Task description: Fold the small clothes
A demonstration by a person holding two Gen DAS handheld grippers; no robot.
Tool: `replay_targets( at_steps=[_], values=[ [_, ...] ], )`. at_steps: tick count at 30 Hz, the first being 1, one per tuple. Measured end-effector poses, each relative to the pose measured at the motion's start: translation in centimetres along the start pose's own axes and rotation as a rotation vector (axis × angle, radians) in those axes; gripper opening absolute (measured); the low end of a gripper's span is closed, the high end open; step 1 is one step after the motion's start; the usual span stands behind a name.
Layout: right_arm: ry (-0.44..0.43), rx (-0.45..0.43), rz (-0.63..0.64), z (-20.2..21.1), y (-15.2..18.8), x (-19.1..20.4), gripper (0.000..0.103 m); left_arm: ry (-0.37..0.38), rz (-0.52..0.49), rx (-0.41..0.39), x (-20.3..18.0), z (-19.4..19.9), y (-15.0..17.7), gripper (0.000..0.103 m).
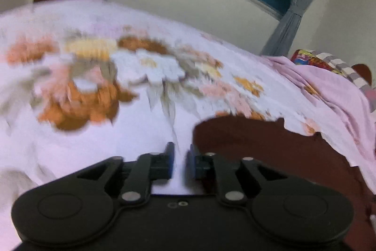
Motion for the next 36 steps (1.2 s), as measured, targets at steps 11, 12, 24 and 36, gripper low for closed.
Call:
replay_targets(
  at_steps=[11,12,24,36],
  values=[
    [0.122,0.137,0.048,-7.2,-1.9,-1.1,0.103,-0.120,-0.131,0.003,-1.0,-1.0,-0.5,0.071],
    [0.103,0.114,0.023,-6.5,-2.3,-1.4,0.103,-0.101,-0.127,-0.004,-1.2,-0.1,-0.4,0.072],
    [0.051,0.180,0.145,0.5,4.2,-1.5,0.103,-0.117,-0.286,0.084,-2.1,6.9,7.3,0.077],
    [0.104,0.095,-0.180,8.8,7.1,-16.3,0.073,-0.096,-0.269,-0.040,-4.4,15.0,8.2,0.085]
  ],
)
Point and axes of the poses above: each gripper's, at about its wrist camera, not at the fingertips, and z roughly against the way its jaws point, x to its left, y to its underside, the point moved 10 cm from there along -z, roughly the way its jaws point, and after that the axes turned 3 degrees about z, right-handed, at the moved point
